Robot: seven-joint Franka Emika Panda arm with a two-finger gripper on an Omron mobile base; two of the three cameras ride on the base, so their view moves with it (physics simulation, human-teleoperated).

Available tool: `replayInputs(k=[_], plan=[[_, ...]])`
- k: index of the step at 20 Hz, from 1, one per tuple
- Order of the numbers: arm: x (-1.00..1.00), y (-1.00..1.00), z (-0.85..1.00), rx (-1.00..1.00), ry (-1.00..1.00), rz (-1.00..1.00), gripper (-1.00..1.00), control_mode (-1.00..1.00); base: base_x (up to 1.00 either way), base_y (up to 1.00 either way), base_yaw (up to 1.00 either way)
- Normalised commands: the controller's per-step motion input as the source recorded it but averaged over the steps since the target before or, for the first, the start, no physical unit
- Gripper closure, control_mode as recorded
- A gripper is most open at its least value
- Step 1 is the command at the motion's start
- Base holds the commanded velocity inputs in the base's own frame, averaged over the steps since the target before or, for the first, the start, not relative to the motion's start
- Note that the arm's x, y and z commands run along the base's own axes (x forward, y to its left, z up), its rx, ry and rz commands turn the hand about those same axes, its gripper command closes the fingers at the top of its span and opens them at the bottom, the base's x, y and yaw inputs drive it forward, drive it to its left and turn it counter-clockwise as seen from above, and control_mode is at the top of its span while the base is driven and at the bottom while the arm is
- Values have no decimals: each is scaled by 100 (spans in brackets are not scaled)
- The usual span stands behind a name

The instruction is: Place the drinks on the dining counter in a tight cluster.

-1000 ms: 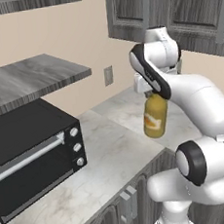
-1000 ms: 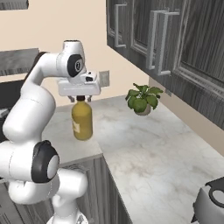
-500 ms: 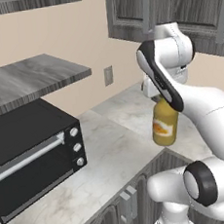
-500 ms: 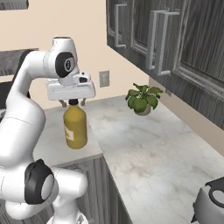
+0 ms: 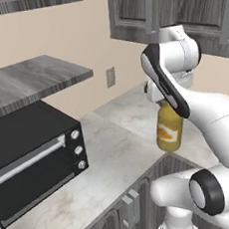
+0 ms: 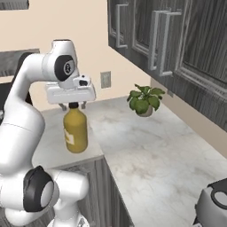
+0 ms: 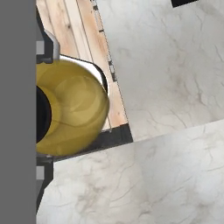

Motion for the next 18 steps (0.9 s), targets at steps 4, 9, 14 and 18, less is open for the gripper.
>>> replayInputs(k=[4, 9, 14, 18], plan=[[0, 0, 0, 0, 0, 0, 100, 100, -77, 0, 0], [0, 0, 0, 0, 0, 0, 100, 100, -51, 10, 14], [0, 0, 0, 0, 0, 0, 100, 100, -12, 50, 67], [0, 0, 0, 0, 0, 0, 100, 100, 0, 50, 93]])
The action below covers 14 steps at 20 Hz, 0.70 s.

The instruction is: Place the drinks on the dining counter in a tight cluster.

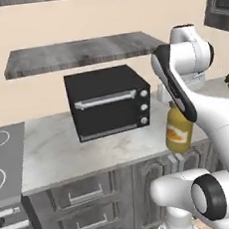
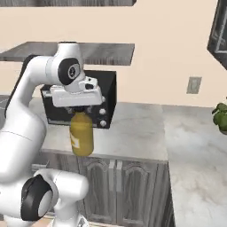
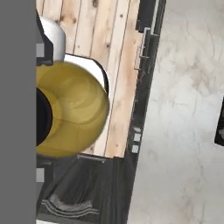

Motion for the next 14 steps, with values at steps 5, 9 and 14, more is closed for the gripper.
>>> replayInputs(k=[5, 9, 14], plan=[[0, 0, 0, 0, 0, 0, 100, 100, 0, 43, 97], [0, 0, 0, 0, 0, 0, 100, 100, 0, 43, 96], [0, 0, 0, 0, 0, 0, 100, 100, 4, 36, 91]])
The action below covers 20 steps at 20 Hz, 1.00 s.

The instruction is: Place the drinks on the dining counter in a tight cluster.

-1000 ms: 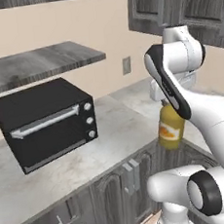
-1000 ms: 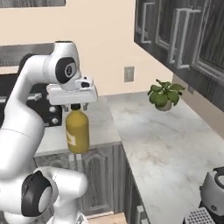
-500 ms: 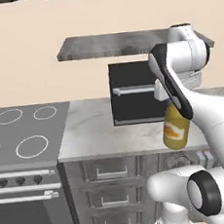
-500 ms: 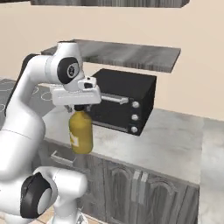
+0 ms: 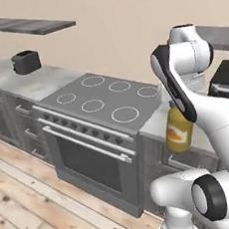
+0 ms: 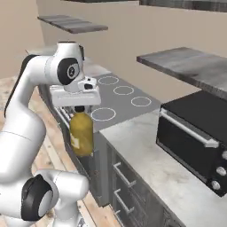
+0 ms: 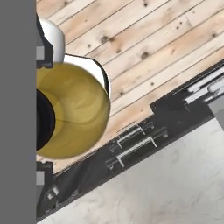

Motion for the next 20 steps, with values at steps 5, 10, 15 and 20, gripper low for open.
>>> replayInputs(k=[5, 10, 15, 20], plan=[[0, 0, 0, 0, 0, 0, 100, 100, 33, 27, 79], [0, 0, 0, 0, 0, 0, 100, 100, 74, 21, 71], [0, 0, 0, 0, 0, 0, 100, 100, 99, 15, 62], [0, 0, 0, 0, 0, 0, 100, 100, 100, 7, 61]])
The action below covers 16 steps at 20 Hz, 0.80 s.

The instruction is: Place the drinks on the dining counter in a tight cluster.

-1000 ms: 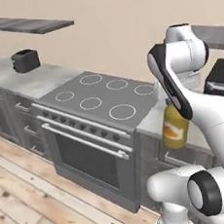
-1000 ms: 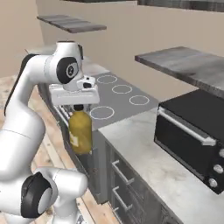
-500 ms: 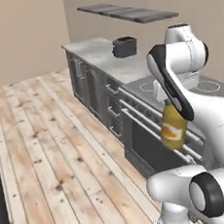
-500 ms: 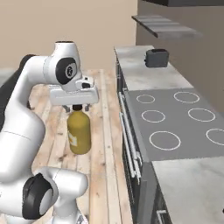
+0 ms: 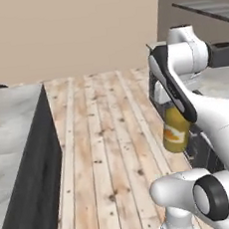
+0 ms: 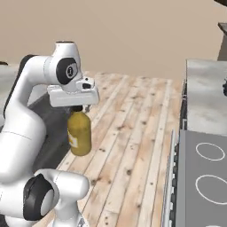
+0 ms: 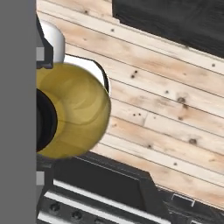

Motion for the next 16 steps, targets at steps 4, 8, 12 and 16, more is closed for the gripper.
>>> replayInputs(k=[4, 8, 12, 16], plan=[[0, 0, 0, 0, 0, 0, 100, 100, 100, 0, 68], [0, 0, 0, 0, 0, 0, 100, 100, 97, 0, 73], [0, 0, 0, 0, 0, 0, 100, 100, 75, 0, 76], [0, 0, 0, 0, 0, 0, 100, 100, 45, 0, 79]])
